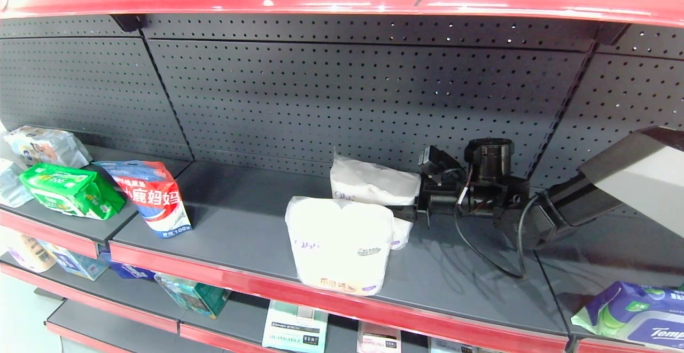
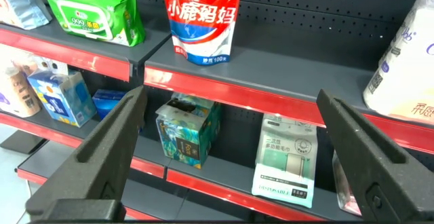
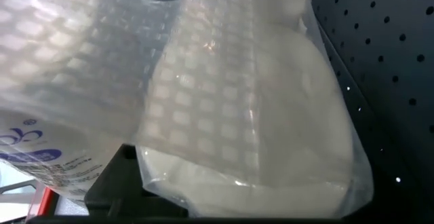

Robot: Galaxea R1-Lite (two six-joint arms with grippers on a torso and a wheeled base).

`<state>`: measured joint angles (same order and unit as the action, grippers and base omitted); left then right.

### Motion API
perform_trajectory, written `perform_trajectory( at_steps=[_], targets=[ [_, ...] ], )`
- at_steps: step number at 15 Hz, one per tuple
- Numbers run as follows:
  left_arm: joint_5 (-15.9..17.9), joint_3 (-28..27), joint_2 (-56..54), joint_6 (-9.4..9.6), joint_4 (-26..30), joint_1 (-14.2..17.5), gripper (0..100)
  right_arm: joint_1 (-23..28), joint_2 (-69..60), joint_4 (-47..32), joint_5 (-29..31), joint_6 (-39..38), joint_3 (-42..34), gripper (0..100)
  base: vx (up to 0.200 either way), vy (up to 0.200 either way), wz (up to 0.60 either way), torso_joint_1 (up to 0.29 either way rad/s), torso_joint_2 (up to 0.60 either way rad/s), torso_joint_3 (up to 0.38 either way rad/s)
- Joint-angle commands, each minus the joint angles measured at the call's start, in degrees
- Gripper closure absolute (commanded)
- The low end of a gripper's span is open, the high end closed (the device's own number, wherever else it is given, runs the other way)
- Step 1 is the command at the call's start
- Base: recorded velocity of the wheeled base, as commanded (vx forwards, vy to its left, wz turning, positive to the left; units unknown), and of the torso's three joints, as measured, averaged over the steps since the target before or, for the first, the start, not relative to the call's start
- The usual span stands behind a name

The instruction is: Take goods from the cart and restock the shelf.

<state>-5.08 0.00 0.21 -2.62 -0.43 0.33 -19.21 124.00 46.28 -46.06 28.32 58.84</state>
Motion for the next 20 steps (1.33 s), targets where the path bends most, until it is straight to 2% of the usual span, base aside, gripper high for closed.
perform_trajectory(
  at_steps=[1, 7, 8, 13, 20],
  targets=[
    [-0.01, 0.00, -0.03, -0.02, -0.01, 0.02, 0, -0.04, -0.25, 0.13, 0.27, 0.07, -0.13, 100, 0.000, 0.000, 0.00, 0.000, 0.00, 0.000],
    [-0.01, 0.00, -0.03, -0.02, -0.01, 0.02, 0, -0.12, -0.34, -0.05, 0.44, 0.42, -0.84, 100, 0.000, 0.000, 0.00, 0.000, 0.00, 0.000],
    [-0.01, 0.00, -0.03, -0.02, -0.01, 0.02, 0, -0.12, -0.34, -0.05, 0.44, 0.77, -0.75, 0, 0.000, 0.000, 0.00, 0.000, 0.00, 0.000],
    [-0.01, 0.00, -0.03, -0.02, -0.01, 0.02, 0, -0.12, -1.75, -0.13, 0.44, 0.25, -1.01, 0, 0.000, 0.000, 0.00, 0.000, 0.00, 0.000],
    [-0.01, 0.00, -0.03, -0.02, -0.01, 0.02, 0, 2.51, -11.41, -0.40, 0.62, 0.16, -12.70, 0, 0.000, 0.000, 0.00, 0.000, 0.00, 0.000]
  ],
)
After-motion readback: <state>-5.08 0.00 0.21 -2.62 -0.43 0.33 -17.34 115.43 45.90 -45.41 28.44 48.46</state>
